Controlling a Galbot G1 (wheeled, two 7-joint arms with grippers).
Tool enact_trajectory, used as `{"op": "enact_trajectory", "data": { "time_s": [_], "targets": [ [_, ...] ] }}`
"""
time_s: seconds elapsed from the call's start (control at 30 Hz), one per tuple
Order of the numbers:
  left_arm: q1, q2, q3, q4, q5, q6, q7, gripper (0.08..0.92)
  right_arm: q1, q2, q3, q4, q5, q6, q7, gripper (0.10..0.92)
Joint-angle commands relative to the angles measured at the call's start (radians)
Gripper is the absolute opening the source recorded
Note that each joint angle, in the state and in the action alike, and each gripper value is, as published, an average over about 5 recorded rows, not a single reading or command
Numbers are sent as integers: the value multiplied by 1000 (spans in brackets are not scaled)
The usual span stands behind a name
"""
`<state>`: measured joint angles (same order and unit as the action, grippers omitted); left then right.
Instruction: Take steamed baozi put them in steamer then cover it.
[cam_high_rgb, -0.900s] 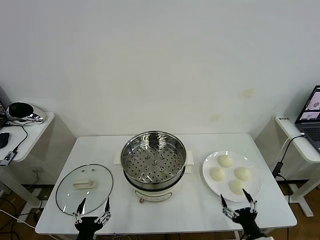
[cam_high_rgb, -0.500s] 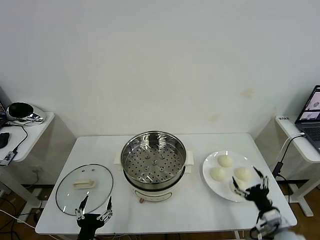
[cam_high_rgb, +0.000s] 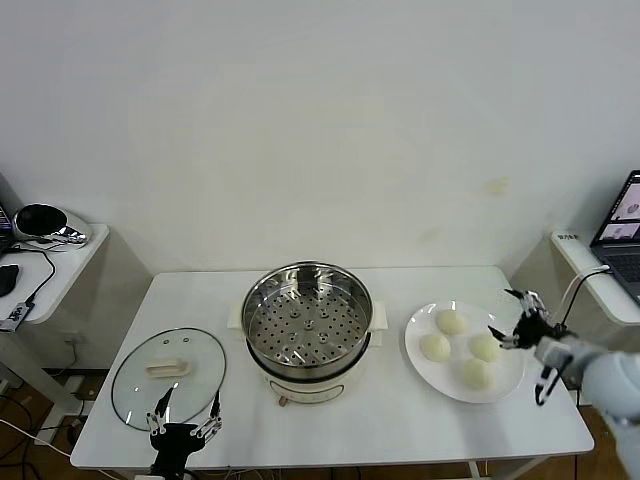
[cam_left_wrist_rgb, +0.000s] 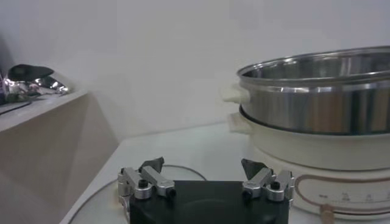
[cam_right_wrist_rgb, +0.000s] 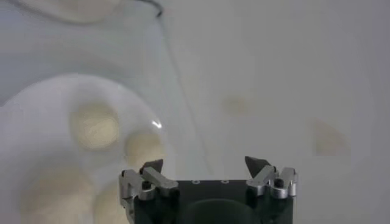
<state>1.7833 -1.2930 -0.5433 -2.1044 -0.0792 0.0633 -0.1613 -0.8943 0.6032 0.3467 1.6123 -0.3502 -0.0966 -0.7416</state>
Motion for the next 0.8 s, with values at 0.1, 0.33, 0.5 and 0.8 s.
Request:
{"op": "enact_trajectory", "data": {
  "time_s": [0.1,0.33,0.5,0.8],
  "targets": [
    [8,9,-13,-6,2,8,1,823,462,-115,-420,-245,-17,30,-260,823],
    [24,8,-44,-19,4,6,2,823,674,1,-664,-411,-15,104,-349,823],
    [34,-1,-61,-28,4,6,2,823,733,100,-726,-508,-38,139,-361,823],
    [46,-3,-82,-38,5,4,3,823,764,225,-752,-652,-97,166,-351,823]
  ]
}}
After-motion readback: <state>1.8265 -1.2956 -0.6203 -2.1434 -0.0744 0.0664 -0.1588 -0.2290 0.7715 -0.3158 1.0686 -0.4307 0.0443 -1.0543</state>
